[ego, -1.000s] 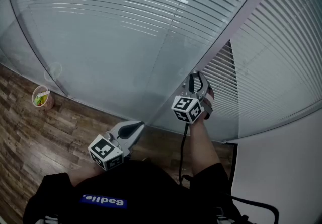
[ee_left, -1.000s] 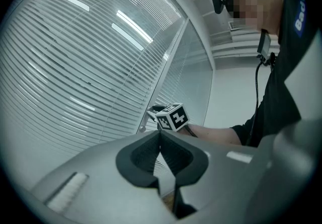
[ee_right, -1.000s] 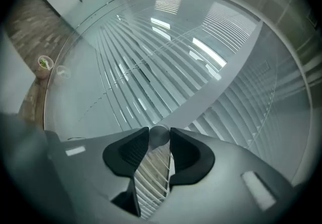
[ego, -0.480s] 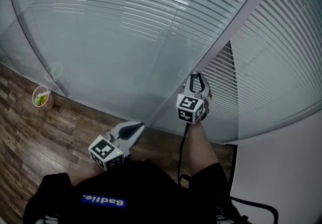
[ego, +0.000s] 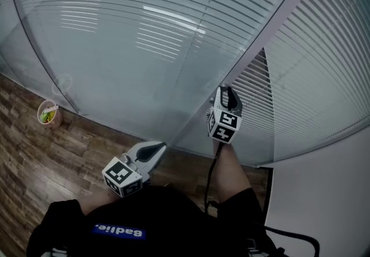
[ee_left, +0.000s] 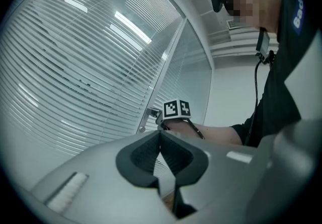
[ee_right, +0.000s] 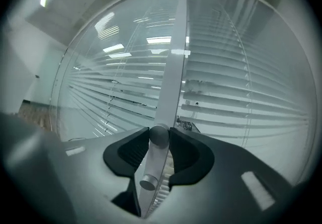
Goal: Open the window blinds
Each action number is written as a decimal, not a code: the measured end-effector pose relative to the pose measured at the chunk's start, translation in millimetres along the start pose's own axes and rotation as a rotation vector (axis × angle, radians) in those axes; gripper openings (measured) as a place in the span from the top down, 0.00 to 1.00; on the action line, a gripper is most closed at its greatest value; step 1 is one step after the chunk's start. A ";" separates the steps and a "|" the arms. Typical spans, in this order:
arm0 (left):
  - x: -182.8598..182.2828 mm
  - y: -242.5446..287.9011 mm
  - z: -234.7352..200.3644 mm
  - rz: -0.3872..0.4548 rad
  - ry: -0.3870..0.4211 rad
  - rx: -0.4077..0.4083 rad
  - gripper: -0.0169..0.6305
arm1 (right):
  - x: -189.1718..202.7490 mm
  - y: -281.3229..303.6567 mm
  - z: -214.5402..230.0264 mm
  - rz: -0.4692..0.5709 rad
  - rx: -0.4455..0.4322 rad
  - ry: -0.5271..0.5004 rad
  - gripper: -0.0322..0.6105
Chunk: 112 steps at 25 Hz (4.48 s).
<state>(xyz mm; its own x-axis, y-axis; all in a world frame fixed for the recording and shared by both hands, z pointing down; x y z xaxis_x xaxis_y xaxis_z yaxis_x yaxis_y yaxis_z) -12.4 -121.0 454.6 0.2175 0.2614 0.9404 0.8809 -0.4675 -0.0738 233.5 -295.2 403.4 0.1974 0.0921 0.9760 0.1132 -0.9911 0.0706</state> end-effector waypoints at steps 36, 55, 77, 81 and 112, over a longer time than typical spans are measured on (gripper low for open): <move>1.8 -2.9 -1.6 0.001 -0.007 -0.005 0.97 | 7.2 0.3 -25.5 0.003 0.165 -0.956 0.75; 1.9 -4.2 -1.0 -0.005 -0.017 -0.006 0.97 | -1.0 -1.9 -11.0 -0.022 0.037 -0.329 0.75; -4.3 -1.5 -3.8 0.003 0.004 -0.004 0.97 | -1.3 2.8 -12.2 -0.040 0.042 -0.572 0.71; -14.2 -0.5 -8.5 0.021 0.024 -0.013 0.97 | 1.8 3.7 -16.3 -0.030 0.066 -0.680 0.72; -10.7 3.1 0.0 0.033 0.037 0.015 0.97 | 1.5 2.7 -3.4 -0.033 0.004 -0.089 0.75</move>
<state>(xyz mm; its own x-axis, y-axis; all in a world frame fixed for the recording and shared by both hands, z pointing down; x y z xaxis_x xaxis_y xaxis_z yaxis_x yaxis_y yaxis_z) -12.0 -125.2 444.4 0.2309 0.2150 0.9489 0.8797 -0.4627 -0.1092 230.7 -298.1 405.7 0.2790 0.1327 0.9511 0.1246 -0.9870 0.1012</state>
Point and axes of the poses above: the fingertips, and each gripper's own axes: y forward along the fingers, z to its right, x out of its underside, the point moved 6 cm from there along -y, backward along the fingers, and after that the axes turned 6 degrees about x, right-handed, at the moved point
